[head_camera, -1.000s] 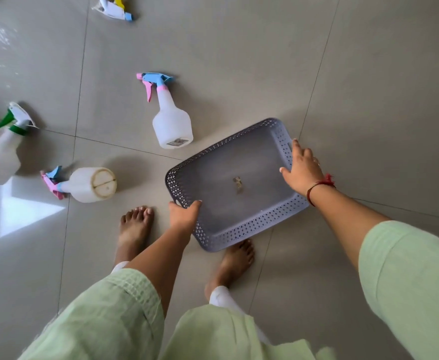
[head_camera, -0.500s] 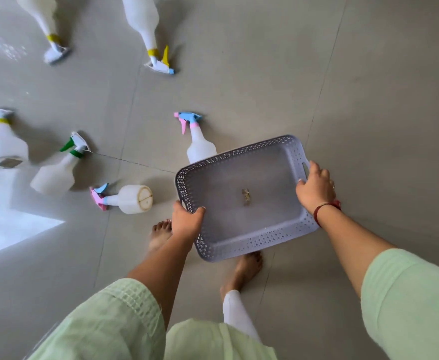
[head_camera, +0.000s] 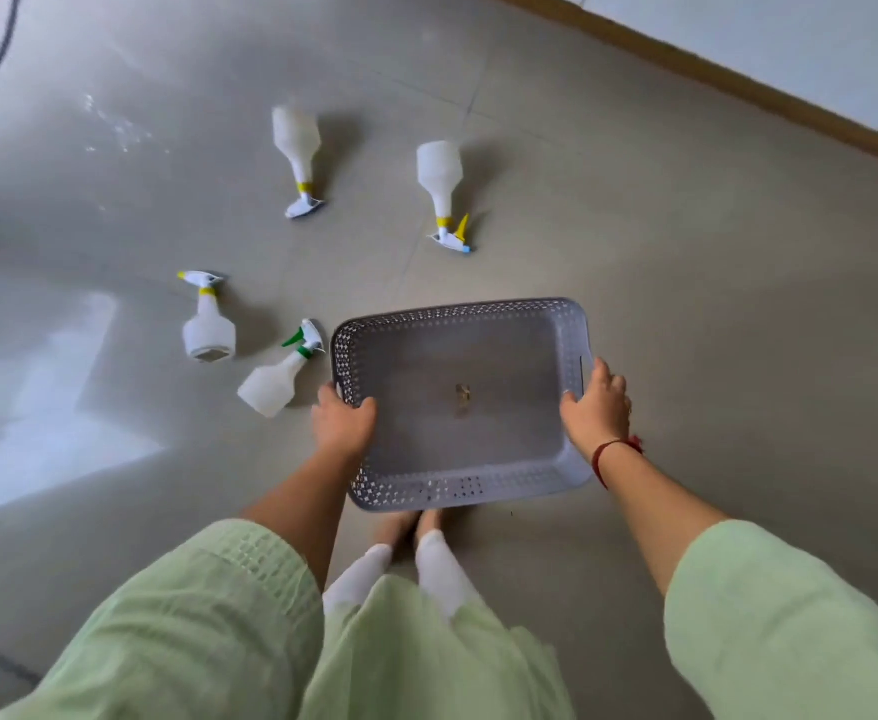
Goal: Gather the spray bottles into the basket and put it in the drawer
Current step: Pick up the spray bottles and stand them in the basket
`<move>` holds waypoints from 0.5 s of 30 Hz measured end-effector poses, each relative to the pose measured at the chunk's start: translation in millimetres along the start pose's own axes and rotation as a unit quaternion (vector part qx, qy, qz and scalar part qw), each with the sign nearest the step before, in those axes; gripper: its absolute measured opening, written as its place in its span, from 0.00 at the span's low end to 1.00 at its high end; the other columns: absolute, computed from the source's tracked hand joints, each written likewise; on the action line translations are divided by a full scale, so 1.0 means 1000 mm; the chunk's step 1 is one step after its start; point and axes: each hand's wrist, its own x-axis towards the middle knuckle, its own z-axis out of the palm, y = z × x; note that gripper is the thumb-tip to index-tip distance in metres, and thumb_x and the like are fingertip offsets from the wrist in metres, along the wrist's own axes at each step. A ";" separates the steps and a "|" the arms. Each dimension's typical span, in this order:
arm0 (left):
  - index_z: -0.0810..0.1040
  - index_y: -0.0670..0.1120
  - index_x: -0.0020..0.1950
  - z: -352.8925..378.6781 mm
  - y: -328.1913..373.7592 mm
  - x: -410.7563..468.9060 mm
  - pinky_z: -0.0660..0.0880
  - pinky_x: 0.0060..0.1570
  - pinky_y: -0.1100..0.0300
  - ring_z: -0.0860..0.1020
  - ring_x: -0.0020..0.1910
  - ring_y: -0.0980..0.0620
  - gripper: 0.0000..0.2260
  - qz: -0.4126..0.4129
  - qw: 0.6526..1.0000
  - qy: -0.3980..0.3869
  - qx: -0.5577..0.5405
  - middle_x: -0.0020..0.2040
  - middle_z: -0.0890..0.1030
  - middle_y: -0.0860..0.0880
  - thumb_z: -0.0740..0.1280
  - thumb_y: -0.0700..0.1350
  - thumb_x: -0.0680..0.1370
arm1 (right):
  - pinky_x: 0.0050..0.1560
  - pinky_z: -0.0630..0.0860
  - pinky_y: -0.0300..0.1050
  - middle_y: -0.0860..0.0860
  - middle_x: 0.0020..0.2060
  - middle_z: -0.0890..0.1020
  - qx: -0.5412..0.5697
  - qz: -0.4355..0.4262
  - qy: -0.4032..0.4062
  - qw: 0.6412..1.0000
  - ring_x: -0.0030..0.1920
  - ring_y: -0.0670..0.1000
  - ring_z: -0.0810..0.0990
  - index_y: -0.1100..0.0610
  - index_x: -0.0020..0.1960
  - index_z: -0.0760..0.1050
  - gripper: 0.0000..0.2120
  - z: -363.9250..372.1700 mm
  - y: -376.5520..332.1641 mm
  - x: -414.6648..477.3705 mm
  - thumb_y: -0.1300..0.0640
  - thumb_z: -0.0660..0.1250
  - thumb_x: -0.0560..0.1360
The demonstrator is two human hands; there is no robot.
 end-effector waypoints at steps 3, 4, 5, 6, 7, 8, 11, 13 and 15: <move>0.64 0.41 0.72 -0.023 0.012 0.006 0.73 0.63 0.45 0.75 0.62 0.36 0.26 0.004 1.000 0.000 0.013 0.63 0.76 0.36 0.66 0.44 0.75 | 0.65 0.67 0.55 0.62 0.67 0.66 0.008 -0.018 0.000 1.000 0.65 0.66 0.68 0.57 0.74 0.57 0.29 -0.011 -0.031 0.006 0.57 0.61 0.76; 0.65 0.41 0.71 -0.032 0.016 0.007 0.73 0.62 0.45 0.76 0.61 0.36 0.25 0.005 1.000 0.007 0.007 0.62 0.77 0.37 0.66 0.43 0.75 | 0.64 0.67 0.55 0.62 0.67 0.66 0.009 -0.032 0.001 0.999 0.65 0.66 0.68 0.57 0.74 0.58 0.28 -0.015 -0.041 0.006 0.58 0.61 0.76; 0.66 0.41 0.70 -0.038 0.019 0.008 0.74 0.61 0.46 0.77 0.59 0.37 0.24 0.008 1.000 0.015 0.003 0.60 0.78 0.37 0.65 0.42 0.75 | 0.64 0.67 0.55 0.62 0.67 0.67 0.010 -0.043 0.003 0.999 0.65 0.66 0.68 0.58 0.74 0.58 0.28 -0.018 -0.049 0.006 0.58 0.61 0.76; 0.67 0.41 0.69 -0.045 0.024 0.010 0.74 0.60 0.46 0.77 0.57 0.37 0.23 0.013 1.000 0.024 0.001 0.58 0.79 0.37 0.65 0.42 0.75 | 0.64 0.67 0.56 0.63 0.66 0.67 0.012 -0.054 0.008 0.998 0.65 0.66 0.68 0.59 0.73 0.59 0.28 -0.022 -0.058 0.007 0.59 0.61 0.75; 0.68 0.40 0.67 -0.052 0.028 0.012 0.75 0.59 0.46 0.78 0.56 0.37 0.21 0.016 0.999 0.030 0.006 0.56 0.80 0.38 0.65 0.41 0.75 | 0.64 0.67 0.56 0.63 0.66 0.68 0.014 -0.064 0.012 0.998 0.64 0.66 0.69 0.60 0.73 0.59 0.27 -0.025 -0.065 0.008 0.59 0.61 0.75; 0.68 0.38 0.65 -0.058 0.030 0.015 0.75 0.57 0.47 0.78 0.55 0.37 0.19 0.015 0.999 0.036 0.014 0.55 0.80 0.37 0.65 0.41 0.75 | 0.64 0.67 0.56 0.63 0.65 0.68 0.014 -0.075 0.013 0.997 0.64 0.66 0.69 0.61 0.73 0.60 0.27 -0.026 -0.072 0.008 0.60 0.61 0.75; 0.70 0.35 0.61 -0.076 0.035 0.024 0.73 0.57 0.47 0.76 0.58 0.35 0.16 -0.002 0.997 0.062 0.035 0.57 0.78 0.35 0.63 0.42 0.76 | 0.65 0.68 0.55 0.63 0.65 0.69 0.015 -0.091 0.013 0.996 0.64 0.65 0.70 0.61 0.72 0.61 0.26 -0.030 -0.091 0.005 0.61 0.60 0.75; 0.72 0.35 0.61 -0.088 0.032 0.031 0.73 0.59 0.48 0.77 0.59 0.35 0.16 -0.027 0.997 0.065 0.023 0.58 0.78 0.35 0.63 0.44 0.77 | 0.65 0.68 0.54 0.62 0.66 0.69 0.009 -0.104 0.013 0.994 0.64 0.65 0.70 0.60 0.73 0.62 0.27 -0.029 -0.104 -0.001 0.62 0.60 0.75; 0.76 0.36 0.56 -0.101 0.027 0.038 0.74 0.55 0.50 0.78 0.55 0.37 0.14 -0.040 0.997 0.060 0.002 0.54 0.80 0.37 0.62 0.45 0.78 | 0.65 0.68 0.54 0.62 0.66 0.69 -0.001 -0.124 0.008 0.992 0.64 0.65 0.70 0.61 0.73 0.62 0.27 -0.025 -0.117 -0.006 0.63 0.61 0.74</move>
